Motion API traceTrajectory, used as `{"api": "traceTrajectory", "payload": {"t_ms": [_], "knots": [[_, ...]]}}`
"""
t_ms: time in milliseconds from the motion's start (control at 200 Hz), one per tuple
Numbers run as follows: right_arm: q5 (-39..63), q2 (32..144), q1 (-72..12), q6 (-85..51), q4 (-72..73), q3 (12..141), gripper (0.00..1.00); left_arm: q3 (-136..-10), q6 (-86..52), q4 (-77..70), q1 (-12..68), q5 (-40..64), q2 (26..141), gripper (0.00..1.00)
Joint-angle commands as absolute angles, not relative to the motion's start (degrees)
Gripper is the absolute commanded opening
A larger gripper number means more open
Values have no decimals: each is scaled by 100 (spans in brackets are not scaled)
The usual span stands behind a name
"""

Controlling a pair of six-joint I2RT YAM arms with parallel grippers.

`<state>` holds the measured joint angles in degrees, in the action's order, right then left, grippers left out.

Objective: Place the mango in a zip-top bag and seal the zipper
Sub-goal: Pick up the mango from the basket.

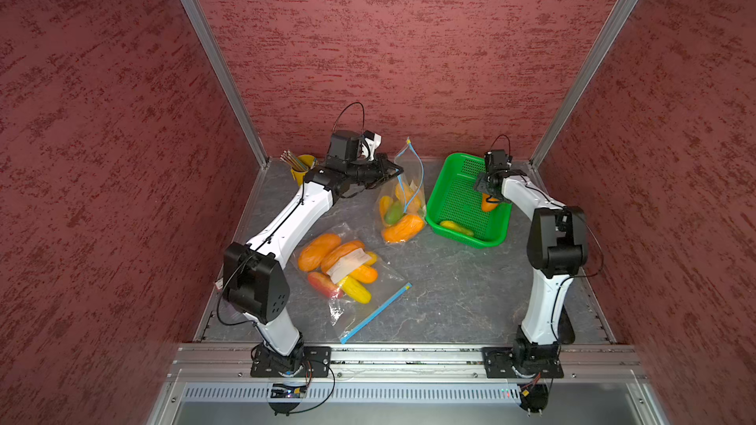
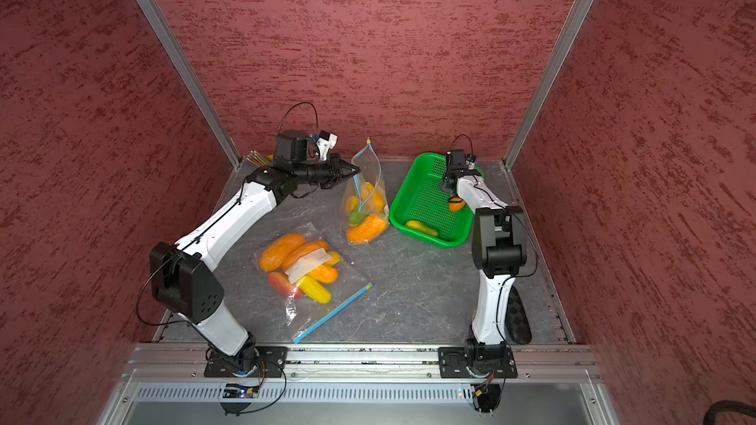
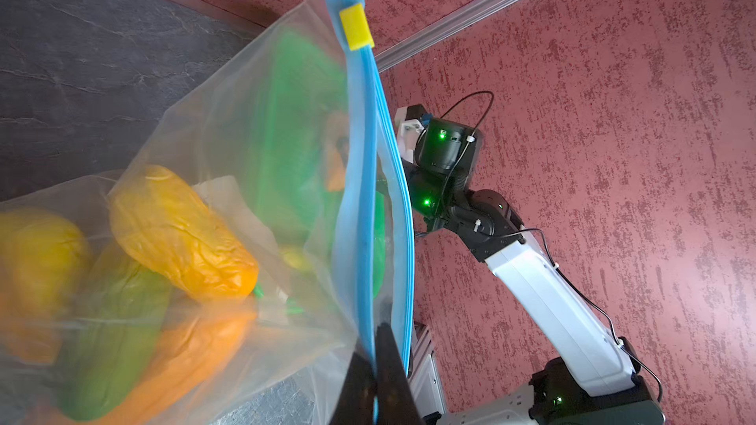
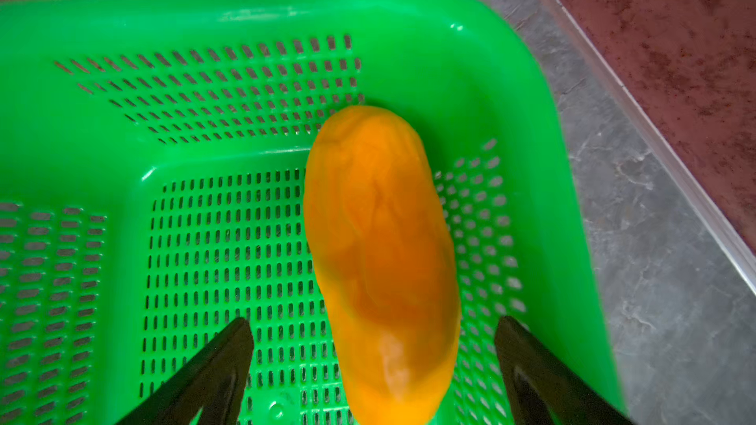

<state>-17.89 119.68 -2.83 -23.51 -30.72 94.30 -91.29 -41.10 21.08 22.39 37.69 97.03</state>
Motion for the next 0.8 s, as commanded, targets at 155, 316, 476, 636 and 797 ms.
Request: {"api": "traceTrajectory", "payload": {"t_ms": [155,316,476,636,797], "knots": [[-1614,12699,-290,-2219,-3284,10051,84,-9237,-4009,1936,2320,3948,9787,1],[-1277,12640,-290,-2235,-3191,10056,69,-9330,-3959,2038,2318,3934,9876,1],[-838,12396,-290,-2186,-3159,10042,45,-9325,-3989,1998,2333,3944,9916,1],[-121,11316,-290,-2385,-2535,9419,35,-9212,-3983,1983,2329,3921,9863,1],[765,9917,-328,-2946,-1073,8237,29,-9109,-4126,1790,2329,3952,9835,1]]}}
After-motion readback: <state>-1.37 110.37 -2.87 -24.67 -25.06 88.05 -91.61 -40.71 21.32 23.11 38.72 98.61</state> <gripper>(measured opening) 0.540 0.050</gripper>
